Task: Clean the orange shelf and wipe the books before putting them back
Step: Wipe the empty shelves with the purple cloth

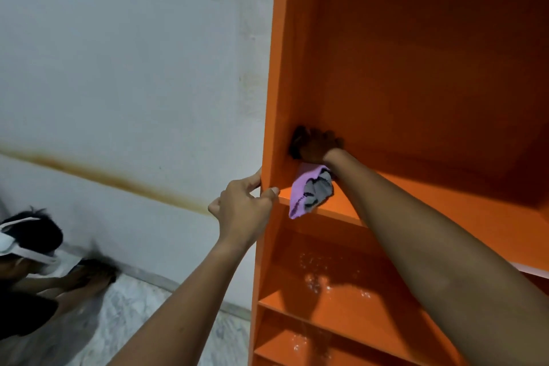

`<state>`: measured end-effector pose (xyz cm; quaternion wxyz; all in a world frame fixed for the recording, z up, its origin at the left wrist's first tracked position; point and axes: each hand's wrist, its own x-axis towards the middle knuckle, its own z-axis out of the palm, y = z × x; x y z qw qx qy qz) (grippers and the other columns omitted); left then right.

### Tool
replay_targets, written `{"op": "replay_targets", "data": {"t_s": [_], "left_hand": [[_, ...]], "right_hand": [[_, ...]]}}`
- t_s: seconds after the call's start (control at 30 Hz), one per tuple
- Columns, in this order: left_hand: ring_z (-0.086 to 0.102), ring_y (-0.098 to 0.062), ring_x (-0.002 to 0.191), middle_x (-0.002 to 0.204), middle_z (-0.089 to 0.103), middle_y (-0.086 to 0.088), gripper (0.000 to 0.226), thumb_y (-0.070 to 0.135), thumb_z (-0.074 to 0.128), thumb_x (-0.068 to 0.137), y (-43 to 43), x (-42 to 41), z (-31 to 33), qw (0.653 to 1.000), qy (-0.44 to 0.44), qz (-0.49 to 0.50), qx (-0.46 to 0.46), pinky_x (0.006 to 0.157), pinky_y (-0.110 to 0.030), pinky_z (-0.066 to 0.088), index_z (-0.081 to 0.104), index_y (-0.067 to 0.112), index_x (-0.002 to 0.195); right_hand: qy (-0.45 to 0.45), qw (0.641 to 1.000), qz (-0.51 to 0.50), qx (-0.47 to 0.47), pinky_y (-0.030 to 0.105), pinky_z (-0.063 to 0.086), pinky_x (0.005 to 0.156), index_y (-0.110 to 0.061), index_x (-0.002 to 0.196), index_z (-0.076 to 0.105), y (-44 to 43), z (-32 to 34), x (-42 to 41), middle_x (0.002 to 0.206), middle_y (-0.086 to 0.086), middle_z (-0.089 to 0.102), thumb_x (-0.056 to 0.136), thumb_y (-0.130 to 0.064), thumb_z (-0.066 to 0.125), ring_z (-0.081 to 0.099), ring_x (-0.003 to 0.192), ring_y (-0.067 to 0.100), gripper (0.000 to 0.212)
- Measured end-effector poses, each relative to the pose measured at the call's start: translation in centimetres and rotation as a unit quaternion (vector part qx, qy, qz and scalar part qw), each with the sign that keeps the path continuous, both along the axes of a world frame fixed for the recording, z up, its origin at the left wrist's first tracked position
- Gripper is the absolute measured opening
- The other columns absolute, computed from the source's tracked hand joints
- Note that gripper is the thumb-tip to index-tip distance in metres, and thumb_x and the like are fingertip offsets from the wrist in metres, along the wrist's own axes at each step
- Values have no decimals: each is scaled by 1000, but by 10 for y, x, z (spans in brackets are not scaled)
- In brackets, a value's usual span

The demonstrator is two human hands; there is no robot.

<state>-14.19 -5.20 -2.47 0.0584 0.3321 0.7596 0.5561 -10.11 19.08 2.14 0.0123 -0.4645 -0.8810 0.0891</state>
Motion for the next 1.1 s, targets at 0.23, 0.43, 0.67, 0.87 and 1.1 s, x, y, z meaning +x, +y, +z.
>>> {"op": "replay_targets", "data": {"t_s": [0.23, 0.43, 0.67, 0.87, 1.1], "left_hand": [[59, -13, 114, 103, 75, 15, 26, 39, 65, 93, -4, -1, 3, 1000, 1, -16, 12, 98, -36, 19, 73, 39, 118], [55, -13, 97, 94, 66, 18, 18, 39, 61, 97, -9, 3, 10, 999, 7, -45, 5, 98, -42, 24, 70, 44, 112], [62, -27, 118, 128, 68, 11, 36, 53, 41, 101, -21, 3, -13, 993, 10, -113, -45, 107, -57, 38, 41, 65, 135], [21, -27, 152, 163, 33, -2, 76, 5, 51, 89, -49, 59, -47, 975, 212, -34, -57, 112, -54, 21, 29, 30, 157], [5, -31, 156, 169, 13, -5, 102, 19, 69, 69, -21, 111, -50, 909, 376, -100, -149, 115, -61, 13, 22, 21, 160]], "right_hand": [[69, 997, 39, 10, 52, 43, 100, -32, 129, 43, -38, -4, 11, 139, 12, 54, 96, -47, 37, 54, 117, 41, 37], [65, 983, 143, 93, 43, 44, 85, -10, 134, 54, -127, -3, 59, 132, 19, 59, 106, -35, 34, 55, 111, 39, 43], [110, 942, 206, 239, 42, 47, 92, -19, 140, 55, -171, -36, 99, 146, 1, 54, 101, -36, 42, 53, 124, 29, 45], [88, 906, 196, 364, 41, 42, 74, -26, 139, 55, -176, -54, 124, 147, 0, 53, 101, -46, 38, 57, 106, 31, 47], [139, 909, 75, 386, 46, 46, 82, -20, 141, 57, -143, -77, 228, 139, 6, 60, 99, -27, 51, 60, 110, 34, 43]]}}
